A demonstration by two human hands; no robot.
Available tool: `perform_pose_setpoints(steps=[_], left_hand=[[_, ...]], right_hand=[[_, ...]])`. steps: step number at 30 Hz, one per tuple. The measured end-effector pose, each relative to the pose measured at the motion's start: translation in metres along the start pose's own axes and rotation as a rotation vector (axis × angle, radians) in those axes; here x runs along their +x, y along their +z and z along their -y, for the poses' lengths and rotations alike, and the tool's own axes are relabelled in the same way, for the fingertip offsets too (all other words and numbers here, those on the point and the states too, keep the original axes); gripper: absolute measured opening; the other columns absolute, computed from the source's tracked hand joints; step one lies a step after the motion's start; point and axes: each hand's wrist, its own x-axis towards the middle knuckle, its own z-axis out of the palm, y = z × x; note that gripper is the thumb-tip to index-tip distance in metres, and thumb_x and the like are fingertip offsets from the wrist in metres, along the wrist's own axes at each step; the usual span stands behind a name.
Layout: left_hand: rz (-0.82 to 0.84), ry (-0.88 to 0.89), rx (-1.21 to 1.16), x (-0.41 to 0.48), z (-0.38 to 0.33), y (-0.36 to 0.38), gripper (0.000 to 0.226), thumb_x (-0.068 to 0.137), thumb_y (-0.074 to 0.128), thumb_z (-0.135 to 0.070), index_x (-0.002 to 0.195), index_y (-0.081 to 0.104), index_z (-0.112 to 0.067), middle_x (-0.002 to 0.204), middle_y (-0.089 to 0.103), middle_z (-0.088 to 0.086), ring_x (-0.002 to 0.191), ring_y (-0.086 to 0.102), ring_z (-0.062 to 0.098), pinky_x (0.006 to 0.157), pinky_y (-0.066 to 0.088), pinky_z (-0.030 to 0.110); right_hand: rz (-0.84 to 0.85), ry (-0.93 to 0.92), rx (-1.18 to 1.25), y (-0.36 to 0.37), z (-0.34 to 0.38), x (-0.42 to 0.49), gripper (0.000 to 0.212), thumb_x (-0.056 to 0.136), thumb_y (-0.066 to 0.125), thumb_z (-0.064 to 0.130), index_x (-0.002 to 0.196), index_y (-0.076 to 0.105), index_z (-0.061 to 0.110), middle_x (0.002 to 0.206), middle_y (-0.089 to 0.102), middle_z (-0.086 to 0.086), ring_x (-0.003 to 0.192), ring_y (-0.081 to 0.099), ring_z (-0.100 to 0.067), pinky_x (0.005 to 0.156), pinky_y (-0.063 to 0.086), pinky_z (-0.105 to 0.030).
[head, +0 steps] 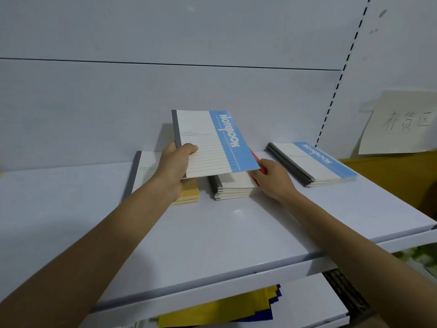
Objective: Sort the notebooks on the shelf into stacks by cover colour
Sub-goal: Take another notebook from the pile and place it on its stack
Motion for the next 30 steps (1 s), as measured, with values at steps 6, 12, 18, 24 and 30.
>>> perform_pose_setpoints(steps=[6,12,18,24,30], left_hand=[[0.021,0.013,-0.003,-0.002,-0.001,0.014,0.017,0.094,0.052,-0.013,0.107,0.057,-0.022,0.093,0.068,-0.006,0.082,0.062,0.01,0.06,0.048,0.023],[0.117,0.043,0.023,-0.005,0.002,0.057,0.019,0.094,0.052,-0.012,0.11,0.057,-0.02,0.096,0.069,-0.004,0.081,0.064,0.011,0.063,0.053,0.024],[0.246,0.087,0.058,-0.012,0.034,0.136,0.029,0.093,0.052,-0.011,0.121,0.048,-0.017,0.113,0.065,-0.001,0.101,0.064,0.016,0.081,0.055,0.033],[0.28,0.151,0.15,-0.009,0.07,0.199,0.035,0.09,0.057,-0.01,0.123,0.047,-0.017,0.119,0.063,-0.002,0.109,0.061,0.016,0.094,0.051,0.038],[0.294,0.243,0.444,0.008,0.098,0.228,0.057,0.078,0.075,-0.02,0.127,0.047,-0.02,0.125,0.06,-0.005,0.113,0.057,0.013,0.096,0.049,0.035]], right_hand=[[-0.102,-0.047,0.248,-0.016,0.007,-0.013,0.036,0.099,0.042,0.033,0.112,0.064,0.008,0.11,0.064,-0.004,0.1,0.057,-0.016,0.085,0.044,-0.033],[-0.022,0.128,0.829,-0.082,0.006,-0.024,0.048,0.093,0.038,0.058,0.102,0.067,0.02,0.084,0.072,-0.003,0.079,0.069,-0.018,0.076,0.055,-0.03],[-0.094,0.127,0.655,-0.123,-0.048,-0.024,0.011,0.087,0.067,0.026,0.096,0.069,0.019,0.091,0.072,0.001,0.081,0.063,-0.013,0.081,0.051,-0.032],[-0.196,0.21,0.639,-0.152,-0.101,-0.006,0.009,0.094,0.059,0.021,0.101,0.064,0.017,0.088,0.067,0.005,0.075,0.06,-0.007,0.065,0.051,-0.02],[-0.226,0.26,0.396,-0.152,-0.138,0.035,0.013,0.09,0.057,0.021,0.099,0.067,0.019,0.097,0.068,-0.004,0.087,0.062,-0.02,0.079,0.051,-0.037]])
